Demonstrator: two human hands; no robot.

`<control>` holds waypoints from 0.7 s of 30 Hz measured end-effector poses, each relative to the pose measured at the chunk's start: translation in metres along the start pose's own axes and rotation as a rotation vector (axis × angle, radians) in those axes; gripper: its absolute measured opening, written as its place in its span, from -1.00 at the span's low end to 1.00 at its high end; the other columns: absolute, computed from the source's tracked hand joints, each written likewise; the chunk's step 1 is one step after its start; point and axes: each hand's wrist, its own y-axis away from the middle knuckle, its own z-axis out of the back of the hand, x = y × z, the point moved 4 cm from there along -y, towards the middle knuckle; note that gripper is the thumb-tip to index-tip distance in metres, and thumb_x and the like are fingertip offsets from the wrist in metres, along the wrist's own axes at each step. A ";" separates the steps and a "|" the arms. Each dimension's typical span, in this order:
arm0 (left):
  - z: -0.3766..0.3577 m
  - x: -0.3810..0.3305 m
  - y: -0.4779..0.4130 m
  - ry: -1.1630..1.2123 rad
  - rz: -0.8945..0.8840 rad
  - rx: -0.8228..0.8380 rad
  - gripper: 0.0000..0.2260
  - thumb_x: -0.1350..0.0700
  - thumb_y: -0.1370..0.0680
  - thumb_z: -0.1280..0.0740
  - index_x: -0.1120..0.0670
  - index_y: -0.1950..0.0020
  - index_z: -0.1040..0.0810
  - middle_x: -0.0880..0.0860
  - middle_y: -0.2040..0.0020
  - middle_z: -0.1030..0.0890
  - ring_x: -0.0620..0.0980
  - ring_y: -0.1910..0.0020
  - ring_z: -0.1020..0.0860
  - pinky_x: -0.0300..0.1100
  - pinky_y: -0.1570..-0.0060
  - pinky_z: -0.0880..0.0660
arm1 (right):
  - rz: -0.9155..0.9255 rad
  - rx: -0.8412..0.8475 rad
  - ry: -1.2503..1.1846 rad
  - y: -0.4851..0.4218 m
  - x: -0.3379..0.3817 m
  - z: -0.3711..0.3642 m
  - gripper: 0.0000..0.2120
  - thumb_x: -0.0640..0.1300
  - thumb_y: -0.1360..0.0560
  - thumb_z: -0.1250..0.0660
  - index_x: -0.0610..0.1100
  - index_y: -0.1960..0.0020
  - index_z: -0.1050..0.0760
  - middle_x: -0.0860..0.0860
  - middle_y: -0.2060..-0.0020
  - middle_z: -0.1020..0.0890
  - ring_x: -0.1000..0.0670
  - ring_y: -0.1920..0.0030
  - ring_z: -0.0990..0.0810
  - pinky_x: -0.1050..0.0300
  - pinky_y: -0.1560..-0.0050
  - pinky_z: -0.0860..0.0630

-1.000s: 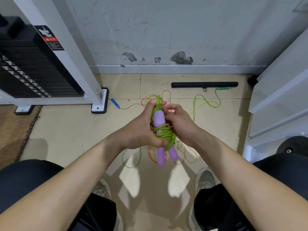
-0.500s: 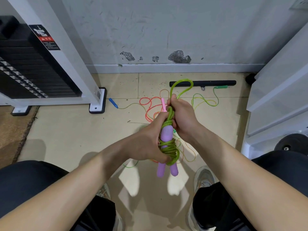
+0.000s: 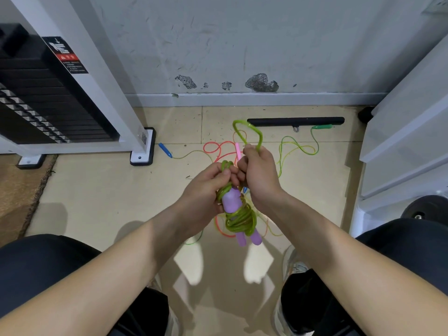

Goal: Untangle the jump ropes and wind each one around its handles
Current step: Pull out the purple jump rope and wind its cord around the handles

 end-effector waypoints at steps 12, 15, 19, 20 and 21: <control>0.008 -0.004 -0.005 0.385 0.182 0.141 -0.84 0.14 -0.69 -0.10 0.14 0.02 -0.42 0.14 0.02 -0.48 0.18 -0.10 -0.50 0.11 -0.06 -0.58 | -0.125 0.336 -0.096 0.004 0.020 -0.006 -0.31 0.47 -0.55 0.10 -0.09 0.00 -0.49 0.08 0.39 -0.21 0.02 0.38 -0.06 0.11 0.36 -0.05; 0.010 -0.001 -0.007 0.455 0.216 0.150 -0.89 0.11 -0.63 -0.18 0.09 0.05 -0.43 0.07 0.06 -0.53 0.15 -0.14 -0.45 0.25 -0.43 -0.28 | 0.132 0.212 0.209 0.007 0.018 -0.006 -0.53 0.27 -0.66 -0.02 -0.03 0.21 -0.38 0.17 0.47 -0.28 0.11 0.44 -0.24 0.16 0.36 -0.22; 0.013 -0.003 -0.006 0.522 0.229 0.162 -0.73 -0.04 -0.68 -0.09 0.07 0.11 -0.42 0.08 0.04 -0.60 0.14 -0.05 -0.54 0.27 -0.50 -0.10 | 0.254 0.136 0.243 0.004 0.015 -0.002 -0.54 0.16 -0.65 -0.19 0.01 0.38 -0.28 0.10 0.46 -0.29 0.05 0.39 -0.30 0.12 0.32 -0.32; 0.014 -0.006 -0.005 0.538 0.217 0.152 -0.68 -0.07 -0.69 -0.06 0.08 0.12 -0.41 0.10 0.03 -0.62 0.15 -0.05 -0.57 0.26 -0.48 -0.16 | 0.225 0.128 0.190 0.002 0.016 0.001 -0.54 0.12 -0.64 -0.21 0.00 0.39 -0.26 0.05 0.45 -0.25 0.03 0.41 -0.25 0.15 0.39 -0.31; 0.015 -0.009 -0.005 0.545 0.202 0.138 -0.65 -0.09 -0.70 -0.04 0.09 0.12 -0.41 0.12 0.02 -0.64 0.15 -0.02 -0.61 0.25 -0.45 -0.23 | 0.189 0.116 0.125 0.001 0.017 0.003 -0.55 0.06 -0.65 -0.23 -0.01 0.38 -0.23 0.01 0.45 -0.21 0.02 0.43 -0.20 0.19 0.45 -0.28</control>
